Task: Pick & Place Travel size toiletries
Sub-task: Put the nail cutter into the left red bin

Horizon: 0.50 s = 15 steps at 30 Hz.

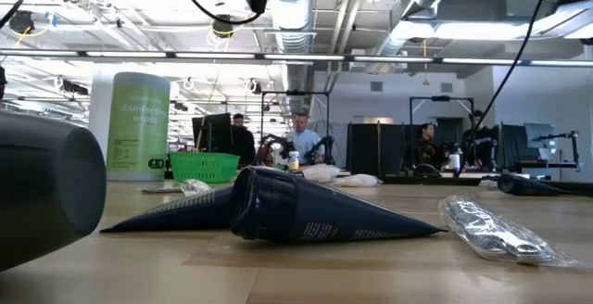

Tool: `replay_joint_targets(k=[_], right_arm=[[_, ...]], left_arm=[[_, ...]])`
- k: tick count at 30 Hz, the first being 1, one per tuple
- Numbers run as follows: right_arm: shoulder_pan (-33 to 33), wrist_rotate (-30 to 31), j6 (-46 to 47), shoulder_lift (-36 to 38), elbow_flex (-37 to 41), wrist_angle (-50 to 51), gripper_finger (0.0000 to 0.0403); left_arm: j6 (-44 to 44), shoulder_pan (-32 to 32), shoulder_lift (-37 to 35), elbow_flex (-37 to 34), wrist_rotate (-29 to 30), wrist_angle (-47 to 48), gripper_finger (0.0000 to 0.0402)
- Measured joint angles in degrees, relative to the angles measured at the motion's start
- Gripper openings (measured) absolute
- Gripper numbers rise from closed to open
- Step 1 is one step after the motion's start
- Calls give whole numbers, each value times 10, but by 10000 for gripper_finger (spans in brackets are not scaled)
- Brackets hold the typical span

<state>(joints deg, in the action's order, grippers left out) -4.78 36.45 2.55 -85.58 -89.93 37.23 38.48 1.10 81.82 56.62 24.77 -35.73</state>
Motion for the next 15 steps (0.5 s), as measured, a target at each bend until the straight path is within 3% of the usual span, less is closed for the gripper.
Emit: replay_joint_targets(k=[15], right_arm=[[0,8,0,0,0,14,61]], left_arm=[[7,11,43,33,-37,3,159]])
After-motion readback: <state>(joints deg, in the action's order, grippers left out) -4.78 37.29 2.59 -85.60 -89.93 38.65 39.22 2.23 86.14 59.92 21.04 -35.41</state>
